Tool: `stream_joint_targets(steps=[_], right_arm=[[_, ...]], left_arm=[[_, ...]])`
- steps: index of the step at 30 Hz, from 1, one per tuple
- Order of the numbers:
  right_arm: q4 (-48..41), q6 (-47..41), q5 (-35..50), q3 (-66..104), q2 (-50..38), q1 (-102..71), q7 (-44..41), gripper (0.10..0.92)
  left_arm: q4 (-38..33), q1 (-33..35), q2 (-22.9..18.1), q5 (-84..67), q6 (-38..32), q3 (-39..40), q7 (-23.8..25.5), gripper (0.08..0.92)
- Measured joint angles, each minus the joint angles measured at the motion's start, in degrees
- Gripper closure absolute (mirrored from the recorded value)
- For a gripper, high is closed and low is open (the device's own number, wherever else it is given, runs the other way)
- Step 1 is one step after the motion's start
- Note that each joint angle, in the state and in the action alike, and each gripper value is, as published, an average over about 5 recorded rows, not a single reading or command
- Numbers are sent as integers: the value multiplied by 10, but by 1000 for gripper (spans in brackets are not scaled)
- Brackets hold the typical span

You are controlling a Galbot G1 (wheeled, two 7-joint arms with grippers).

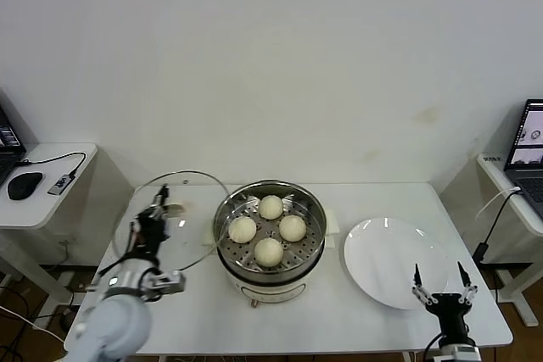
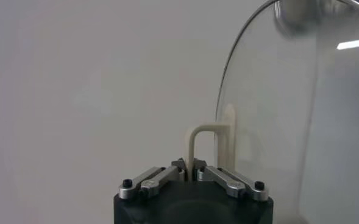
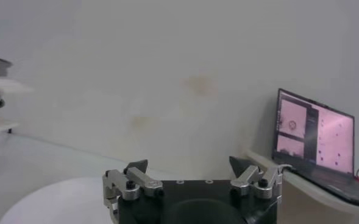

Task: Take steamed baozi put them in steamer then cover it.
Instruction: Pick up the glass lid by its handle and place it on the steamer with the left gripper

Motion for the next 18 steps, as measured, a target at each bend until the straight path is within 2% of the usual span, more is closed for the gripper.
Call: stream_joint_targets(steps=[9,18], right_arm=[[-16,8,-27,-15,8,7,10,203],[-25,8,-40,-24,14,8,14,203]], left_arm=[[29,-112,-61,95,69,147,75,862],[58,-160,-138,182,101,215,136,862]])
